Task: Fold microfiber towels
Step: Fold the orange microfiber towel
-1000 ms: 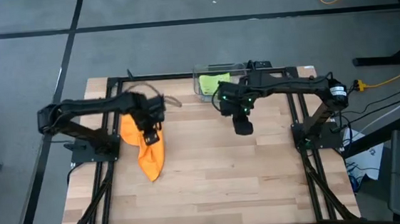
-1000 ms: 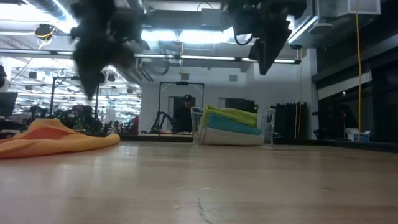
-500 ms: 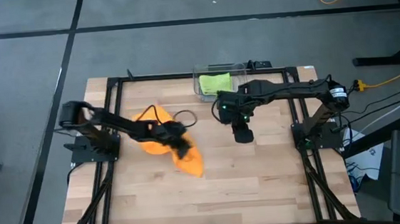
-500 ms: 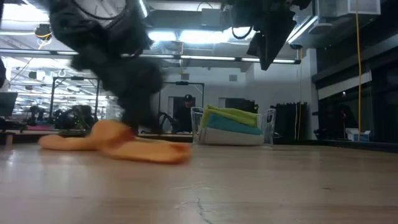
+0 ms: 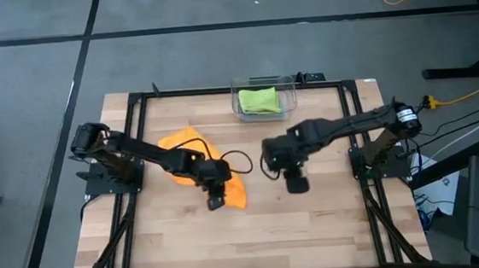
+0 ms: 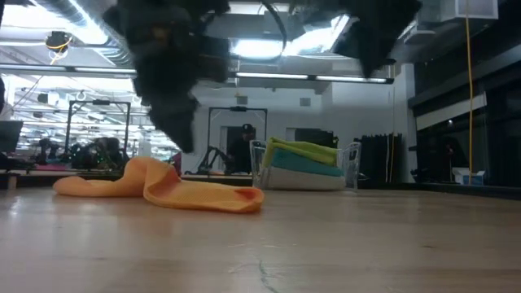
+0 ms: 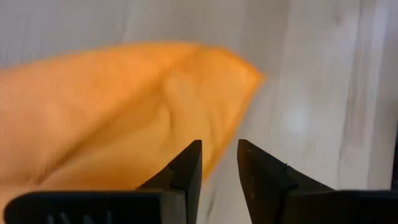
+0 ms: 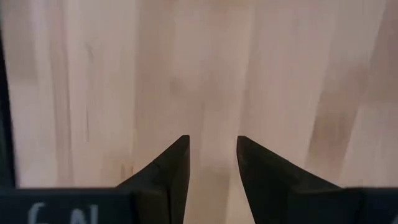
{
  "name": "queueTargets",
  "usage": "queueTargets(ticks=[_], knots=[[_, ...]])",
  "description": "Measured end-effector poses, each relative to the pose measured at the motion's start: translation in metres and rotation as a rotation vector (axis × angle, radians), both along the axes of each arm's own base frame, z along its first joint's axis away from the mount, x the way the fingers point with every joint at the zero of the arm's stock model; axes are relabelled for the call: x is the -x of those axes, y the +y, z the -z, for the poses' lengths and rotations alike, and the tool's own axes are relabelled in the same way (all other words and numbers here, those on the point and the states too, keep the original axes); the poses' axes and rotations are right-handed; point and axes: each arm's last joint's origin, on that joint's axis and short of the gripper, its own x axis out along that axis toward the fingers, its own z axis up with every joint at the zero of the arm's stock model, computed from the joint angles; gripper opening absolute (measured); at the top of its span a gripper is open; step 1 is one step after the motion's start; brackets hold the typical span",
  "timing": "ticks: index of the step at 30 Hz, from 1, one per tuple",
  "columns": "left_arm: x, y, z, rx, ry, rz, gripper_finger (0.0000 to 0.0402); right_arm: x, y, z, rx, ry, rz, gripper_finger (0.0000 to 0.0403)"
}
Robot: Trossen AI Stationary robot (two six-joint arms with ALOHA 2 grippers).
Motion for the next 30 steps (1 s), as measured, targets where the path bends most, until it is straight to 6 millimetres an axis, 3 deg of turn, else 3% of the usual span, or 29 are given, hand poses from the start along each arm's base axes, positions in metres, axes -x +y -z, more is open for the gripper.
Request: queueTargets(ticks=[5,9,12,17,20,23,26,30], knots=[[0.032,-0.013,-0.021,-0.016,0.224,0.012,0.0094,-0.028,0.028,0.014,-0.003,-0.355,-0.054,0.0135],[0.064,-0.023,-0.042,-0.065,0.326,0.007,0.0094,-0.043,0.044,0.045,-0.014,-0.592,-0.067,0.0135],[0.082,-0.030,-0.052,-0.106,0.295,-0.036,0.0094,-0.045,0.050,0.071,0.004,-0.718,-0.061,0.0135],[0.097,-0.043,-0.058,-0.186,0.180,-0.091,0.0094,-0.045,0.054,0.124,0.059,-0.666,-0.063,0.0135],[0.099,-0.049,-0.057,-0.227,0.144,-0.114,0.0094,-0.057,0.059,0.143,0.063,-0.620,-0.059,0.0135],[0.099,-0.054,-0.058,-0.229,0.105,-0.140,0.0094,-0.068,0.066,0.156,0.077,-0.597,-0.102,0.0135],[0.099,-0.056,-0.059,-0.223,0.084,-0.152,0.0094,-0.075,0.074,0.156,0.095,-0.609,-0.169,0.0135],[0.100,-0.059,-0.059,-0.226,0.083,-0.143,0.0094,-0.074,0.081,0.164,0.121,-0.572,-0.243,0.0135]])
